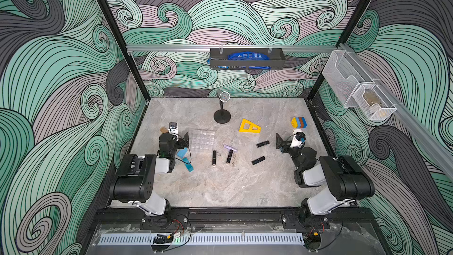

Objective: Arrange the lipsticks in the organizer
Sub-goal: Pick up the lipstick at the center of the board.

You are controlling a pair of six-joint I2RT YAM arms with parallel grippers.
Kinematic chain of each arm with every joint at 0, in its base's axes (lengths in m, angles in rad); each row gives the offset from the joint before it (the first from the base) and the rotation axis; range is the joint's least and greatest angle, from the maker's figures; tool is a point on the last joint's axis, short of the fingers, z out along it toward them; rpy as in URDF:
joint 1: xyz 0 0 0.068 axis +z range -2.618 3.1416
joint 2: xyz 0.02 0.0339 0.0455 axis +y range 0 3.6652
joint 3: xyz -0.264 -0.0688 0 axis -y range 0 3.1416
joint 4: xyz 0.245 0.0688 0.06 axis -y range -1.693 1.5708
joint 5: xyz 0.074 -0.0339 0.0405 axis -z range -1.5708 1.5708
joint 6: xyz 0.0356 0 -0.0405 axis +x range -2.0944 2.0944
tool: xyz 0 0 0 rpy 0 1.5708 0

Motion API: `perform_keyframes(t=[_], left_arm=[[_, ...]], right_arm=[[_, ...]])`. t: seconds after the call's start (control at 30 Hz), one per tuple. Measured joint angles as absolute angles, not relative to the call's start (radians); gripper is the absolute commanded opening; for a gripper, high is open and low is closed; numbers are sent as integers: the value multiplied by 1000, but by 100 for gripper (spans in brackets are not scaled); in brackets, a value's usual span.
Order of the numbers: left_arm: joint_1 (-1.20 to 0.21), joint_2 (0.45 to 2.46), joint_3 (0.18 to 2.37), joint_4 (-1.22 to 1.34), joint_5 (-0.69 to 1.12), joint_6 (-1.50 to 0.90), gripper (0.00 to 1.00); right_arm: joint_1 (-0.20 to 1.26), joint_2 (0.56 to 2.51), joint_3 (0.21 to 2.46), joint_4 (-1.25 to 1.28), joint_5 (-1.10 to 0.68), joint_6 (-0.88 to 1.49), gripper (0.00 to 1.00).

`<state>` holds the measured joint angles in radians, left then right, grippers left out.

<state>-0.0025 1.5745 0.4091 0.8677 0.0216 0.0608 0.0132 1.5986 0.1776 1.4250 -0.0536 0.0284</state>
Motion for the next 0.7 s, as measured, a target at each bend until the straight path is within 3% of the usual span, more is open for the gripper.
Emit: perform_keyframes(t=[0.7], left_arm=[[6, 1576, 409, 868, 47, 60, 99]], right_arm=[[13, 1598, 178, 1425, -51, 29, 99]])
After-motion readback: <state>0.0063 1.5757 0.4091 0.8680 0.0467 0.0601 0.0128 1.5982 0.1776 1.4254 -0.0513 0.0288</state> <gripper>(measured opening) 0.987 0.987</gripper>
